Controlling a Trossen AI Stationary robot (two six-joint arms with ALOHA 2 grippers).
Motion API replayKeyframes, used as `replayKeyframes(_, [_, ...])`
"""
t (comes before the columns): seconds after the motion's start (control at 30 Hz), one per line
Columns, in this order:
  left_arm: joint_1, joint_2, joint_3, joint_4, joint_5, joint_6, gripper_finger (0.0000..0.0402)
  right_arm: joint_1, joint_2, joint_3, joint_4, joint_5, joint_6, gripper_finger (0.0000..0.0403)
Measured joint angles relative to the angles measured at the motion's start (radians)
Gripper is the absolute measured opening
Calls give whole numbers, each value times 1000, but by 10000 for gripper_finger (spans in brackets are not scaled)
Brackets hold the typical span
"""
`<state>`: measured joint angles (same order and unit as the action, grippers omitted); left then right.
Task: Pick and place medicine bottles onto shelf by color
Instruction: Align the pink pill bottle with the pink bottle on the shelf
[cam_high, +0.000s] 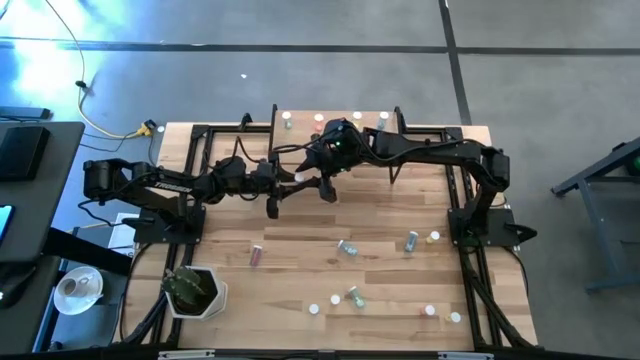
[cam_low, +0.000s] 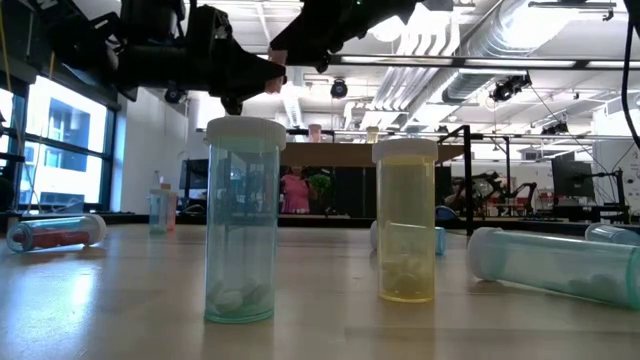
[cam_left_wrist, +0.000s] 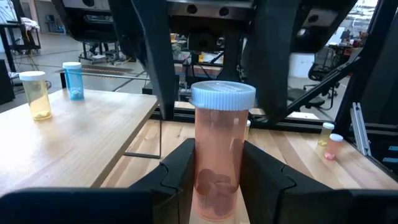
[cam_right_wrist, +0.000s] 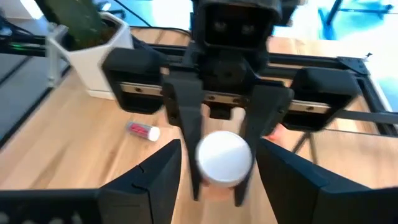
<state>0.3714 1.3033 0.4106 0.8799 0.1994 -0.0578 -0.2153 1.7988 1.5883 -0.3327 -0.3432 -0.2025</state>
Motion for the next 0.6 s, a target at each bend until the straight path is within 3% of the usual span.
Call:
replayKeyframes(0.3, [0,0,3,1,0,0,97,0,2,0,1,-6,-4,148])
replayKeyframes(0.6, [0,0,3,1,0,0,97,0,2,0,3,-8,-4,133])
